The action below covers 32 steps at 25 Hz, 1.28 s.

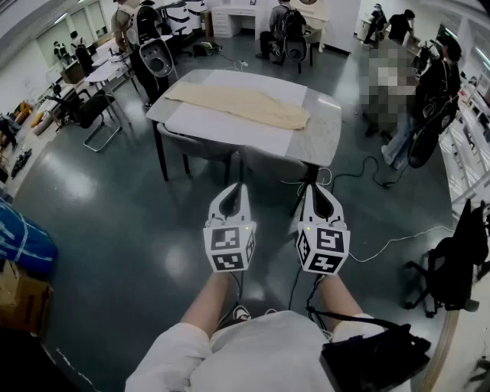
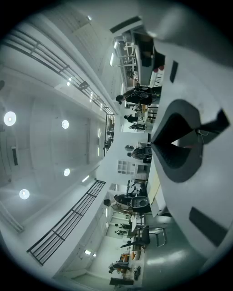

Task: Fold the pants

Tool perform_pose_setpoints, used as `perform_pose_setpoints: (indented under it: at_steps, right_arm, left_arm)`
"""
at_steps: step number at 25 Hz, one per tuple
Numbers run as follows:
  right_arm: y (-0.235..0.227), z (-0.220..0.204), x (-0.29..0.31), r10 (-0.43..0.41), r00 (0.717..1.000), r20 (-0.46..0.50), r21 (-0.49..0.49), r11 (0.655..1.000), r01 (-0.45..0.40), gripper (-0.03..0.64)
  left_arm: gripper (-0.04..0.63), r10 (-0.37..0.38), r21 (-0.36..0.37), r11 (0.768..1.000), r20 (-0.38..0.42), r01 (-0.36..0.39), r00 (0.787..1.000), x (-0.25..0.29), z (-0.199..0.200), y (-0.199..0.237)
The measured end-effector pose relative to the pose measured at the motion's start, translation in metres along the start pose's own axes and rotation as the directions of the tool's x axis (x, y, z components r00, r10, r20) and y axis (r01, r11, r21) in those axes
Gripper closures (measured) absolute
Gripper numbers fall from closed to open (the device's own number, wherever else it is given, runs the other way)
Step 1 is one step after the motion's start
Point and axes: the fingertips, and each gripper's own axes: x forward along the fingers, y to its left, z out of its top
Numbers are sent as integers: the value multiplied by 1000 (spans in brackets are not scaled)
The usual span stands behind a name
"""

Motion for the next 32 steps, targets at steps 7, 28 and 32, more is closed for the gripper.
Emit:
perform_pose_setpoints:
  at_steps: [7,28,32]
  right_arm:
    - [6,7,4,17,1000,10,35,999,-17,624]
    - [41,-32,87,-50,995,-86,64,996,56,624]
    - [37,-25,143,-32,996,-86,71,997,38,624]
  left_arm:
    - [591,-7,7,1000,-3,8,1000,2,7,3]
    - [591,-12,10,1000,-44,13,999,43,-25,93]
    - [591,21,1,1000,-49,-21,999,88,-20,119]
